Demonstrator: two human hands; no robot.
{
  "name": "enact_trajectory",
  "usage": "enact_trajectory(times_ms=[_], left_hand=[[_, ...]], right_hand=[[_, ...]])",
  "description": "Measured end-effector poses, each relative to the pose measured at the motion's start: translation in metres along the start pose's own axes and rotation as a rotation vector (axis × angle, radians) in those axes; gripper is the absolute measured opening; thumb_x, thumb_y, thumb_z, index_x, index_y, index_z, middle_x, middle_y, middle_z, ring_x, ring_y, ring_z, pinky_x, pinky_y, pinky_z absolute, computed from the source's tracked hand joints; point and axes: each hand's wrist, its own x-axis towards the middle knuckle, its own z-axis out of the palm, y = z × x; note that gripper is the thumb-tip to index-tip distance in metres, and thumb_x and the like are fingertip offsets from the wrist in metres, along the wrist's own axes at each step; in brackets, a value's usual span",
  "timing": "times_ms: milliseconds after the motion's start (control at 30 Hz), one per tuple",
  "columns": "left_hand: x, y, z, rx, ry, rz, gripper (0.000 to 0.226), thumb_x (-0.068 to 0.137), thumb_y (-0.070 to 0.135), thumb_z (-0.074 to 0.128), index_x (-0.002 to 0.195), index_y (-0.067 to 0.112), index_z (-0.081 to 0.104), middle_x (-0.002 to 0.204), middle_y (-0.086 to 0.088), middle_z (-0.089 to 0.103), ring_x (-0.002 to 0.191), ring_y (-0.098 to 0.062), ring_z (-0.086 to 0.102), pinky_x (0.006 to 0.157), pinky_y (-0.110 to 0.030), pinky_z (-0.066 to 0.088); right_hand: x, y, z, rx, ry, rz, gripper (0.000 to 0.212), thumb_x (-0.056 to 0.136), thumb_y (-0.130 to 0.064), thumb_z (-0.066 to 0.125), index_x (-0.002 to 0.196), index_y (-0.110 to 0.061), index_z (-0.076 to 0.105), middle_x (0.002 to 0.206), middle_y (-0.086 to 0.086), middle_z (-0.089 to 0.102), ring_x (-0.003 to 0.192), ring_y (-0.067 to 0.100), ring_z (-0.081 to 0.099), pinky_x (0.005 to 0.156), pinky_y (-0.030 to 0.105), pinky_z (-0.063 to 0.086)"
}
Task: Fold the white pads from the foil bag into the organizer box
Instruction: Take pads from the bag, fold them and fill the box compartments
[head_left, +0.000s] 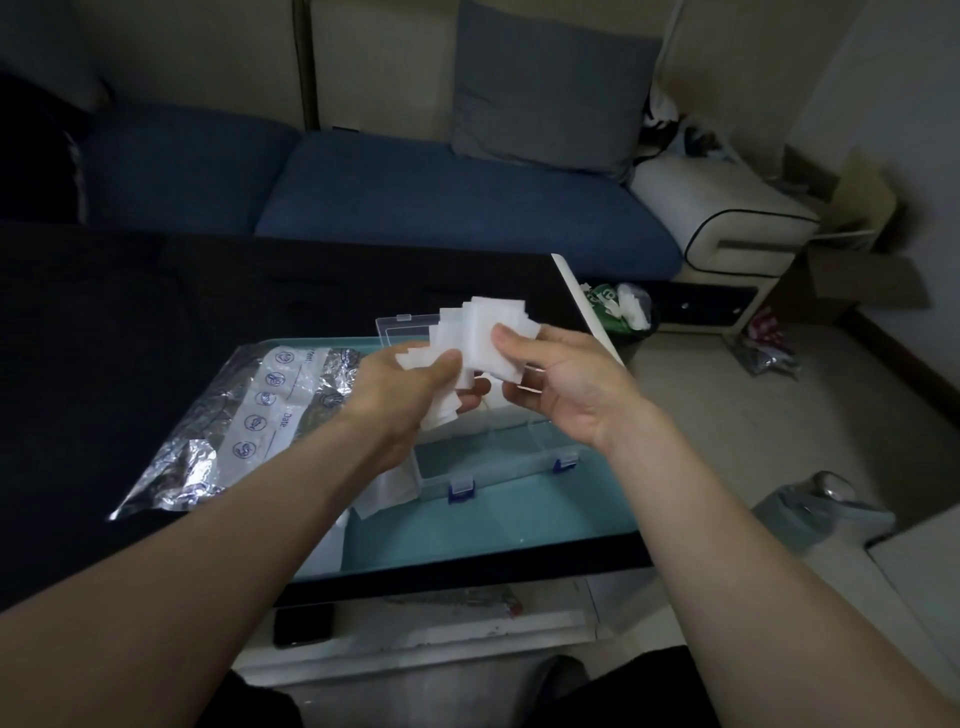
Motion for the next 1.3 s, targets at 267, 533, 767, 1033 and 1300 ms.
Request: enact_trajectory(times_ms=[267, 533, 767, 1033, 1300], left_hand=[[-0.005, 0.003, 0.002, 0.1, -0.147, 0.006, 0.028, 0.095, 0.016, 0.063, 0.114, -0.004, 0.06, 0.089, -0.02, 0.074, 0.072, -0.029, 0.073, 0.057, -0.03, 0.058], [-0.002, 0.011, -0.003, -0.315, -0.265, -0.349, 0.062, 0.099, 0.049, 0.041, 0.125, -0.006, 0.055, 0.114, -0.023, 0.068, 0.088, -0.032, 0.069, 0.083, -0.037, 0.057], [-0.006, 0.004, 0.004, -0.145, -0.391, -0.3, 0.035, 0.101, 0.028, 0.047, 0.111, 0.0, 0.065, 0.103, -0.016, 0.07, 0.084, -0.024, 0.07, 0.073, -0.037, 0.061], [-0.001, 0.005, -0.002, -0.05, -0.4, -0.373, 0.024, 0.1, 0.006, 0.046, 0.118, -0.003, 0.058, 0.09, -0.014, 0.07, 0.067, -0.019, 0.07, 0.055, -0.028, 0.057], [-0.006, 0.015, -0.009, -0.174, -0.683, -0.352, 0.036, 0.088, 0.016, 0.053, 0.122, 0.006, 0.06, 0.112, -0.015, 0.063, 0.098, -0.025, 0.062, 0.085, -0.038, 0.051]], right_hand=[[0.007, 0.018, 0.018, -0.028, 0.159, -0.026, 0.022, 0.087, -0.015, 0.077, 0.106, -0.008, 0.069, 0.101, 0.01, 0.076, 0.079, 0.019, 0.073, 0.066, 0.03, 0.058], [-0.003, -0.009, 0.003, 0.047, 0.167, -0.049, 0.021, 0.083, -0.016, 0.081, 0.1, -0.014, 0.07, 0.085, 0.002, 0.075, 0.069, 0.013, 0.065, 0.05, 0.021, 0.048], [-0.001, 0.021, 0.021, -0.714, 0.166, -0.248, 0.007, 0.094, -0.023, 0.068, 0.094, -0.016, 0.069, 0.095, 0.005, 0.072, 0.086, 0.022, 0.071, 0.069, 0.037, 0.06], [-0.017, 0.002, 0.013, -0.931, -0.212, -0.258, 0.089, 0.081, -0.011, 0.077, 0.154, -0.032, 0.03, 0.154, -0.002, 0.037, 0.135, 0.013, 0.042, 0.104, 0.032, 0.048], [-0.012, 0.011, 0.013, -0.947, -0.209, -0.416, 0.098, 0.064, -0.04, 0.092, 0.147, -0.032, 0.041, 0.132, -0.007, 0.058, 0.12, 0.009, 0.057, 0.101, 0.036, 0.052]])
